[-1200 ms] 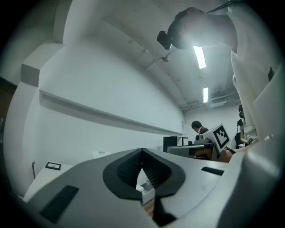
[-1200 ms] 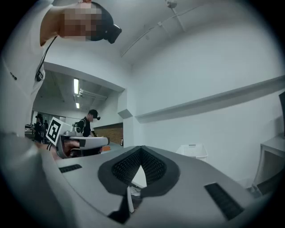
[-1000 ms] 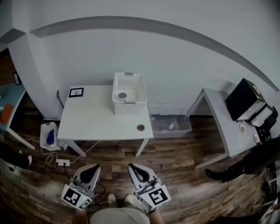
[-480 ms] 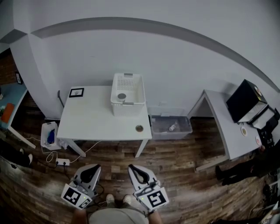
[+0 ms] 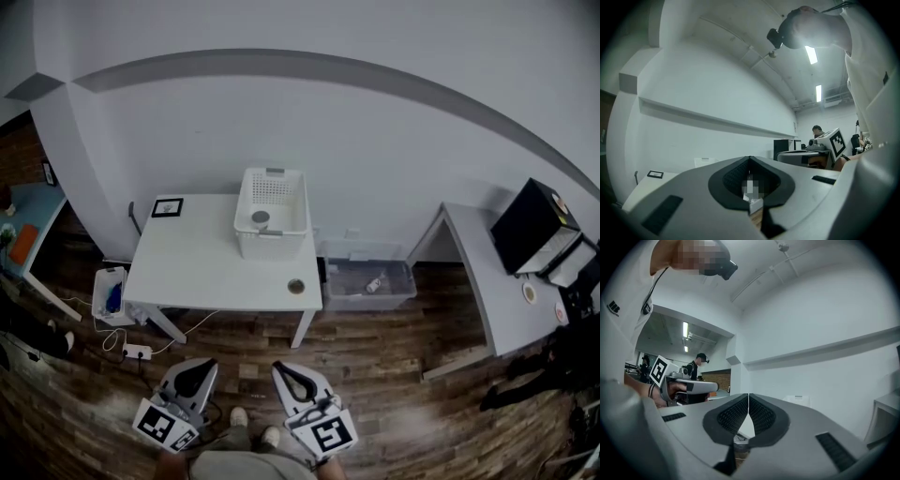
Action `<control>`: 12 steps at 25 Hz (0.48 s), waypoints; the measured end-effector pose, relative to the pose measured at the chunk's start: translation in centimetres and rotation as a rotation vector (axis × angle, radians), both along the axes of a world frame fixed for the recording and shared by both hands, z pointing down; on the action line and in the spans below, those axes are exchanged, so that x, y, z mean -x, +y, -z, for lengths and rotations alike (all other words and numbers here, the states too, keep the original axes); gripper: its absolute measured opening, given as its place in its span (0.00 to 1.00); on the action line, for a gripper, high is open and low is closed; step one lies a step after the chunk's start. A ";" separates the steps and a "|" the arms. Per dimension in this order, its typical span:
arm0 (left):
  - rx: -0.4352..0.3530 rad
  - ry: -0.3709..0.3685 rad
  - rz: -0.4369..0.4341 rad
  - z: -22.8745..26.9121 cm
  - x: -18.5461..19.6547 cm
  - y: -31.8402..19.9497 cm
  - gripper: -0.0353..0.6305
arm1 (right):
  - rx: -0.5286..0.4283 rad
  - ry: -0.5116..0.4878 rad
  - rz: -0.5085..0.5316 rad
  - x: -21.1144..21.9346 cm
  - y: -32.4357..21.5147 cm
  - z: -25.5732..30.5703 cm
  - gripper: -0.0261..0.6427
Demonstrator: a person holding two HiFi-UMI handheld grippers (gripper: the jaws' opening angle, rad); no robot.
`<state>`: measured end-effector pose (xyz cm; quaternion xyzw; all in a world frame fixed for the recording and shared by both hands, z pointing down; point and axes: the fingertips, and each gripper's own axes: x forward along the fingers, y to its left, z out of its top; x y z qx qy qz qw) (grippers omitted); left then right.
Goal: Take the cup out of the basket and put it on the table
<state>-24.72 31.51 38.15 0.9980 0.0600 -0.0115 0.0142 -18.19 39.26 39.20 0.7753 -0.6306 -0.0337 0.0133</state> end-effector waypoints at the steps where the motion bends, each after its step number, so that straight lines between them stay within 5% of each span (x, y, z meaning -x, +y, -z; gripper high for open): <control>1: -0.001 -0.002 0.001 -0.1 -0.3 0.0 0.05 | 0.004 0.003 0.002 -0.2 0.0 -0.1 0.06; 12: 0.014 0.000 -0.011 -0.9 -3.8 -3.9 0.05 | 0.015 0.008 0.010 -3.5 -4.0 -0.4 0.06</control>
